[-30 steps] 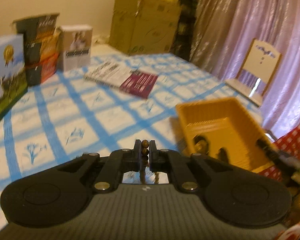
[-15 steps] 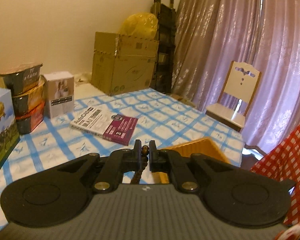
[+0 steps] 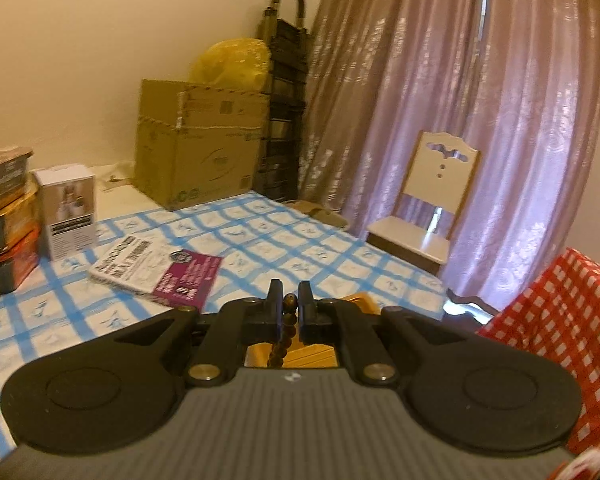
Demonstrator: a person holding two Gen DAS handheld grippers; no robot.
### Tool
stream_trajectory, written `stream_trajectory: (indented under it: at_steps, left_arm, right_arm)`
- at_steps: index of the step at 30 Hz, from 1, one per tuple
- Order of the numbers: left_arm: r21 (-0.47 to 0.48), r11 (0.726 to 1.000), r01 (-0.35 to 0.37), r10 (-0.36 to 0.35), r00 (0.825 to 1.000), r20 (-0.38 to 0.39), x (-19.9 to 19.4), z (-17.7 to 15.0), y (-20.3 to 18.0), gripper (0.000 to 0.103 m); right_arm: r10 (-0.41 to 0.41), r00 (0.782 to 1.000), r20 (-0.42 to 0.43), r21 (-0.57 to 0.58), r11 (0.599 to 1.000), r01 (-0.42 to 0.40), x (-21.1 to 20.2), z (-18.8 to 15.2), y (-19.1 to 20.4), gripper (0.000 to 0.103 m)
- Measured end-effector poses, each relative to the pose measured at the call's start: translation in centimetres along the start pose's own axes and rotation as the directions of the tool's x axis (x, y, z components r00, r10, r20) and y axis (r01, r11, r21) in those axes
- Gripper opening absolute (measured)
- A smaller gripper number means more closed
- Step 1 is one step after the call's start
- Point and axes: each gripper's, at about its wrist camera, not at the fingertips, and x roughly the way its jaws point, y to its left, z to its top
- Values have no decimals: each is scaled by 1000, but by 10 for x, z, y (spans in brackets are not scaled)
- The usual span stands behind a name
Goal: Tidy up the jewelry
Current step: 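Lift the bead string high and swing it over the orange tray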
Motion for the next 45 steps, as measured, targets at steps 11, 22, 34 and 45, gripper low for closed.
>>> stream_trajectory:
  at_steps: [11,22,34,45]
  left_arm:
    - [18,993,113,-113,993,12,39,11,-36,6]
    - [16,978,206,-205,977,-57,78,-3,-66,6]
    - [2,960,281,-280,958,-70,115,-5,-86,6]
    - [-96,965,243,-259,934,-247,174,-51,-68,6]
  right_arm:
    - [2,1000,3,2,1000,-2,0,0,3,5]
    - [11,1000,7,6,1000,-11,-3,2,4,5]
    - [13,1000,3,12,1000,-13,-2,4,2,5]
    - [14,1000,2,14,1000,-14,-3,4,2,5]
